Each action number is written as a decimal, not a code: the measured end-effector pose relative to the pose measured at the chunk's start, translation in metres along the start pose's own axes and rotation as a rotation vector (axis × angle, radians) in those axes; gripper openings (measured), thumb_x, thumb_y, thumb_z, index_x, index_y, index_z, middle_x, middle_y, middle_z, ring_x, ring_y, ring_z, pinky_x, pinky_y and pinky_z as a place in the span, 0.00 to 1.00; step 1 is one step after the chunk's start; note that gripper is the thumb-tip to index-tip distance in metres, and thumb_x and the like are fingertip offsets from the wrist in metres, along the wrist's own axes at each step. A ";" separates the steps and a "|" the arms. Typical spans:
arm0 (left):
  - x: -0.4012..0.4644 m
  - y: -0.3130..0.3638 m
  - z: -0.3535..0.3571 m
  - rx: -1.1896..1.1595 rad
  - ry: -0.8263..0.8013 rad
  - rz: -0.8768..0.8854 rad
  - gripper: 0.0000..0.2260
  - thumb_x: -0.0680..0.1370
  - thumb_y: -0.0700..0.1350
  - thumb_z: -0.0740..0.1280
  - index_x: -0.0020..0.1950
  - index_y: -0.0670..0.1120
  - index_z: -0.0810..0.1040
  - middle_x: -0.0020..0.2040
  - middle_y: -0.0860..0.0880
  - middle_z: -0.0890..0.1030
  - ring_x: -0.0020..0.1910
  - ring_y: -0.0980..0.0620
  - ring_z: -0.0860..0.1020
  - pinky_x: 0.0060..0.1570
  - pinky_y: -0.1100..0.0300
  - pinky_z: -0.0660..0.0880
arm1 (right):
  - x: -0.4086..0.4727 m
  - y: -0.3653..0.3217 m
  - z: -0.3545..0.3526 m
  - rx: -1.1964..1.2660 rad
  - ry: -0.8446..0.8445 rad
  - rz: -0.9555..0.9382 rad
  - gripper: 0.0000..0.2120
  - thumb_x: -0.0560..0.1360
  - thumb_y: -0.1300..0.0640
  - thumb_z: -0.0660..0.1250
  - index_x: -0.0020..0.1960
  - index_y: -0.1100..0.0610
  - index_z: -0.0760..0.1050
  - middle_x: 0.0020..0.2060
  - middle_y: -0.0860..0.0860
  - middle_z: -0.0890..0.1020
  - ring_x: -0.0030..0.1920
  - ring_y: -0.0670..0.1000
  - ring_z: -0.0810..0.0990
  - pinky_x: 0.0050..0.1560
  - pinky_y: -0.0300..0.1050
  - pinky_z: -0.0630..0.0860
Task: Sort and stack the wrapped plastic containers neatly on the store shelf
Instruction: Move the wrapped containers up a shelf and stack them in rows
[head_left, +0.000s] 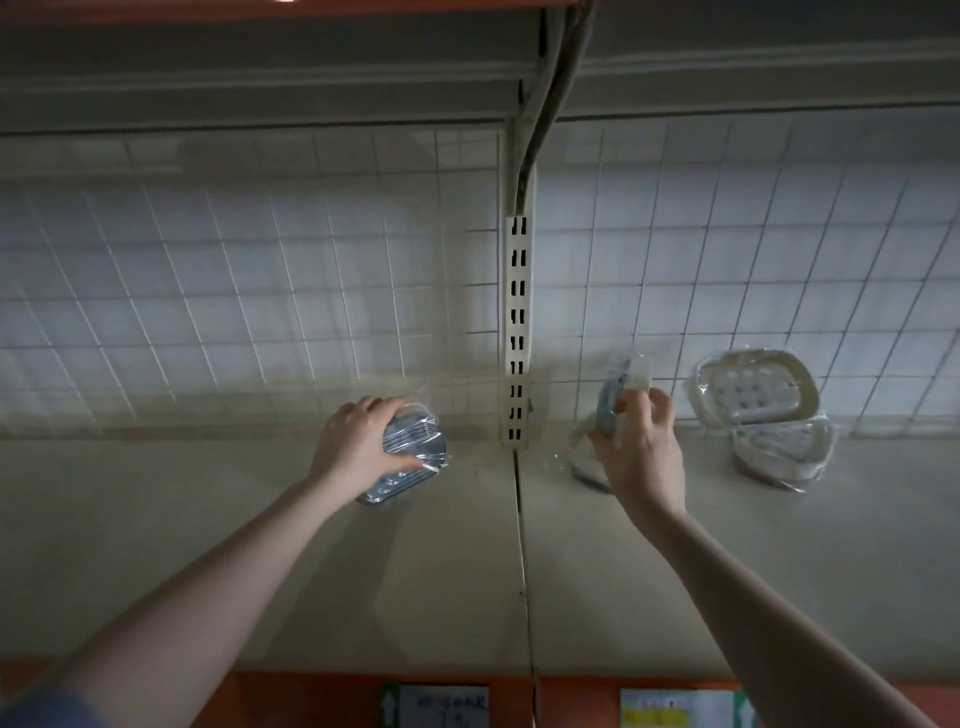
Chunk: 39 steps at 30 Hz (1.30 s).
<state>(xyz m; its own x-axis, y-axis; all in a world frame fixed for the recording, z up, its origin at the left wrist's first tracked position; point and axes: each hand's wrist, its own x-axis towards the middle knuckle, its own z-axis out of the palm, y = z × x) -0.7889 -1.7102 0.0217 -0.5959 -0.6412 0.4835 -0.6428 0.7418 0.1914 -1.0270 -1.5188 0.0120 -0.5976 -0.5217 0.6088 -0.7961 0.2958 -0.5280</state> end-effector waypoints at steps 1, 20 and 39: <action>0.000 0.002 -0.001 -0.035 -0.004 -0.035 0.36 0.63 0.56 0.79 0.67 0.45 0.74 0.59 0.44 0.78 0.56 0.42 0.76 0.57 0.55 0.69 | -0.002 0.002 -0.002 0.009 0.026 0.004 0.19 0.68 0.61 0.72 0.55 0.63 0.68 0.58 0.62 0.69 0.42 0.65 0.75 0.33 0.47 0.70; -0.023 0.020 0.009 -0.277 -0.224 -0.238 0.17 0.77 0.54 0.67 0.64 0.52 0.77 0.63 0.51 0.78 0.59 0.50 0.76 0.56 0.60 0.70 | 0.010 0.023 -0.028 -0.245 0.092 0.158 0.25 0.72 0.55 0.61 0.68 0.59 0.67 0.67 0.62 0.67 0.68 0.62 0.62 0.69 0.59 0.57; -0.054 0.052 -0.010 -0.164 -0.342 -0.410 0.40 0.62 0.62 0.71 0.72 0.58 0.64 0.67 0.47 0.69 0.63 0.46 0.71 0.60 0.56 0.70 | 0.004 0.011 -0.039 -0.324 0.004 0.092 0.28 0.67 0.42 0.72 0.59 0.57 0.72 0.56 0.63 0.71 0.57 0.64 0.69 0.54 0.57 0.67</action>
<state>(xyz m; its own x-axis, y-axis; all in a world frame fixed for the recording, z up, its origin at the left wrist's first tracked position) -0.7849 -1.6349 0.0141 -0.4528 -0.8906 0.0418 -0.7876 0.4215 0.4495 -1.0417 -1.4864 0.0312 -0.6679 -0.4785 0.5700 -0.7277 0.5805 -0.3653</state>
